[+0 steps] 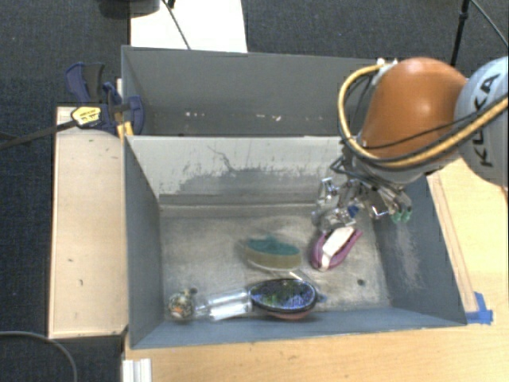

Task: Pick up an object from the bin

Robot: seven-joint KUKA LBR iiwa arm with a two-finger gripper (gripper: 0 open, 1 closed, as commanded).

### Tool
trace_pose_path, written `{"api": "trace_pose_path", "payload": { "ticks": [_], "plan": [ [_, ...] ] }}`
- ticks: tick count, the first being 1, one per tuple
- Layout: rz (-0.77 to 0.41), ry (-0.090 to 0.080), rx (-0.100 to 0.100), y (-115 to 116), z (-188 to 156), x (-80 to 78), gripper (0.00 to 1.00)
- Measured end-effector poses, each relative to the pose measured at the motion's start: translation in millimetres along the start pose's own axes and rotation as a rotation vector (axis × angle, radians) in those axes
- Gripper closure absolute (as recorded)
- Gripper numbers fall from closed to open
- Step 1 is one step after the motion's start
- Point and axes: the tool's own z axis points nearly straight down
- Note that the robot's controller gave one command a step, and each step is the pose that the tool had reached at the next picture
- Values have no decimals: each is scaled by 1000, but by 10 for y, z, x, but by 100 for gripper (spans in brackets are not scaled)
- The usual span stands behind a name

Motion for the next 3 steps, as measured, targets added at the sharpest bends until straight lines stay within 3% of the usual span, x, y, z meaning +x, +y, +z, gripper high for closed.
{"api": "trace_pose_path", "payload": {
  "ticks": [1, 2, 3],
  "plan": [
    [1, 7, -2, 1, 35, 12, 0],
    [58, 15, -4, -380, 1336, 72, 0],
    [94, -2, 1, 144, 1434, 122, 0]
  ]
}}
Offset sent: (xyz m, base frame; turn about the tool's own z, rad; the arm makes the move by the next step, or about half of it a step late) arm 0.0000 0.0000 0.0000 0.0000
